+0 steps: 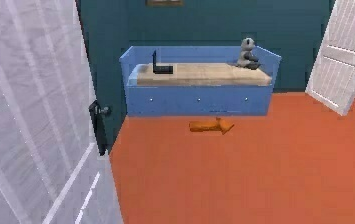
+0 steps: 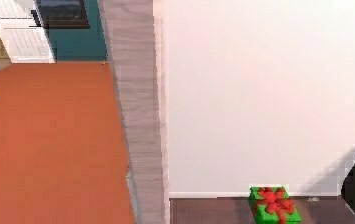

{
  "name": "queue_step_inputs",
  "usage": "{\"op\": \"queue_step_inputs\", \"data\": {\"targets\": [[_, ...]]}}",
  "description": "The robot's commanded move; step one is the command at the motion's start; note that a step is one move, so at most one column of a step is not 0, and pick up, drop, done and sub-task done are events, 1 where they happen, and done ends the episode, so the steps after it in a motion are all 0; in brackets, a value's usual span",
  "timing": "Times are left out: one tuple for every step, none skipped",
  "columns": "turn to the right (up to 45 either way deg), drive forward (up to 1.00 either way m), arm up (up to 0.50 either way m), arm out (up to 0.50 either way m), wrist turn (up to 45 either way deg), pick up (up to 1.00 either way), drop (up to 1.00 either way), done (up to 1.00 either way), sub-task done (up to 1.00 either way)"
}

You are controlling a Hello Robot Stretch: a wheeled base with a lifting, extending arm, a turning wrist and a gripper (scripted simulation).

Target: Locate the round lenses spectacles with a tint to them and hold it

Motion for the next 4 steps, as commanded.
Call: {"op": "queue_step_inputs", "data": {"targets": [[0.0,0.15,0.00,0.00,0.0,0.00,0.00,0.00,0.00],[30.0,0.00,0.00,0.00,0.0,0.00,0.00,0.00,0.00],[0.0,0.50,0.00,0.00,0.0,0.00,0.00,0.00,0.00],[45.0,0.00,0.00,0.00,0.0,0.00,0.00,0.00,0.00]]}}
